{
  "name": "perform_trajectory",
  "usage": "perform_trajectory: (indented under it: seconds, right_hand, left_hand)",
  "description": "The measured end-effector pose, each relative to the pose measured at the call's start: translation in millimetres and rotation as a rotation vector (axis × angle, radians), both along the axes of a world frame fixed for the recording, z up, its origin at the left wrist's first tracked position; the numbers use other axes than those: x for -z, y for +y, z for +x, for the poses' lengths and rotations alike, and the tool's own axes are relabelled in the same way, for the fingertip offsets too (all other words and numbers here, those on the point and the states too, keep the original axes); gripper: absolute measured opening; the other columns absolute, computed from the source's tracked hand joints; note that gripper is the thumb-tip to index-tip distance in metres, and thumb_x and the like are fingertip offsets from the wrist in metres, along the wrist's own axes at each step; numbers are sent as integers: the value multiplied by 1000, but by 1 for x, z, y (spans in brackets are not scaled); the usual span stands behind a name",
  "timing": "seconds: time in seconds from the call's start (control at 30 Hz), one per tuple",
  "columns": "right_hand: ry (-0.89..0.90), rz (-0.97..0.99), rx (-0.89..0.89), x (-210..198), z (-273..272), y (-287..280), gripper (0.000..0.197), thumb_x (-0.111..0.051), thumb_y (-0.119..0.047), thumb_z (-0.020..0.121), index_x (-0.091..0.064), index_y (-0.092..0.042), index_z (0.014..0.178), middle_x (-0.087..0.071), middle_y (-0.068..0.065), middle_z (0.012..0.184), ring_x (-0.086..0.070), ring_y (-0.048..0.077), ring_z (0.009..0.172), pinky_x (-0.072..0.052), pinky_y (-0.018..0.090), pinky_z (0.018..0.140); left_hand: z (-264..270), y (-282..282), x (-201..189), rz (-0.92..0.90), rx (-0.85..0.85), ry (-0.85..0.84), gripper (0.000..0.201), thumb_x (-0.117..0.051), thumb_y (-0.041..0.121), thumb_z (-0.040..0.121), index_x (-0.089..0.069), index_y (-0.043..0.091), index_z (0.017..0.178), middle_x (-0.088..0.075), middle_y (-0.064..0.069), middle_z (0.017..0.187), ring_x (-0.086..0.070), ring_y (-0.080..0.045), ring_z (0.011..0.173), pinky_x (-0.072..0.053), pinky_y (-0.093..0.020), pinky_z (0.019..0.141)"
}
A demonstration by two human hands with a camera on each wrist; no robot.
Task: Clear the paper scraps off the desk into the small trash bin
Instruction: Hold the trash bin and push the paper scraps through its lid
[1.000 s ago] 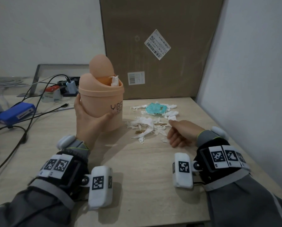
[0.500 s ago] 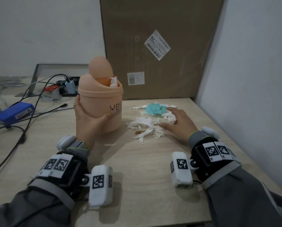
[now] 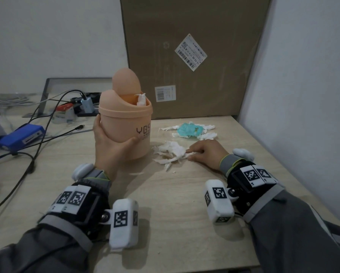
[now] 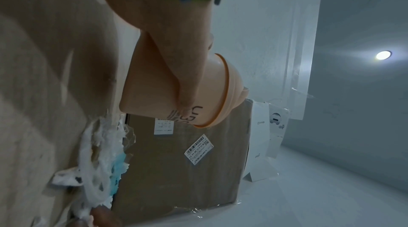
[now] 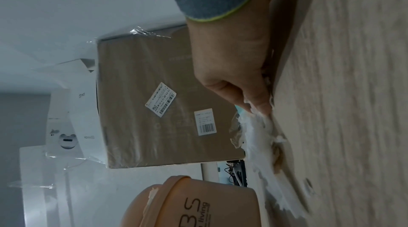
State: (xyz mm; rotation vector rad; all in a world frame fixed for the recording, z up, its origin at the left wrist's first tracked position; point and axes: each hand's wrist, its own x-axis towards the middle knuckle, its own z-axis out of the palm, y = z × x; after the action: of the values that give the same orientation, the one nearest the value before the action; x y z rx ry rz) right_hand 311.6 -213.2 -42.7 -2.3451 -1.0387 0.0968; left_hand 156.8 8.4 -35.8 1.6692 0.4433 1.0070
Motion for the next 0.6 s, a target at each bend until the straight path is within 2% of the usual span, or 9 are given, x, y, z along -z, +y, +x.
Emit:
perform_trajectory:
  seconds: [0.1, 0.13, 0.27, 0.43, 0.47, 0.53, 0.6]
  right_hand:
    - [-43, 38, 31, -1, -3, -1, 21, -72, -18, 80, -74, -9, 99, -73, 9, 102, -63, 13, 95, -36, 5, 71]
    - [-46, 57, 50, -2, -4, -1, 21, -72, -18, 80, -74, -8, 98, -73, 10, 100, -63, 14, 94, -34, 5, 70]
    - [-64, 270, 175, -6, -7, -4, 21, -72, -16, 79, -74, -6, 97, -73, 10, 99, -65, 18, 98, -36, 9, 80]
    - [-109, 591, 245, -22, -16, -7, 19, -73, -14, 78, -74, -5, 96, -74, 10, 94, -65, 12, 85, -46, 14, 84]
    - [-127, 640, 245, -25, -18, -7, 18, -73, -14, 79, -75, -6, 95, -74, 9, 93, -65, 11, 83, -48, 12, 82]
    - [-164, 726, 243, -31, -22, -6, 18, -72, -14, 79, -75, -6, 95, -74, 8, 91, -64, 8, 80, -45, 2, 73]
    - [-209, 797, 232, -35, -26, -5, 19, -72, -13, 79, -74, -6, 97, -74, 6, 91, -63, 4, 79, -43, -1, 70]
  left_hand:
    - [-1, -1, -1, 11, 3, 9, 125, -83, 46, 45, -17, 32, 149, -40, 6, 142, -46, -16, 126, -42, -48, 106]
    - [-1, -1, -1, 15, 3, 11, 124, -84, 46, 45, -17, 32, 149, -41, 7, 142, -46, -16, 126, -43, -48, 106]
    - [-2, -2, -2, 50, 4, 28, 126, -84, 49, 43, -18, 34, 149, -41, 6, 143, -46, -16, 126, -43, -48, 105]
    - [-3, -6, -4, 144, 60, 62, 123, -85, 53, 41, -18, 43, 144, -40, 7, 142, -47, -15, 125, -45, -48, 103]
    - [-3, -7, -6, 169, 85, 68, 122, -85, 54, 40, -18, 46, 142, -40, 8, 142, -46, -14, 125, -45, -48, 103]
    - [-4, -11, -7, 224, 131, 87, 120, -85, 54, 40, -16, 51, 139, -39, 12, 138, -45, -12, 124, -45, -46, 103]
    - [-3, -14, -9, 291, 166, 96, 121, -85, 54, 42, -16, 48, 141, -38, 15, 136, -44, -10, 124, -45, -44, 104]
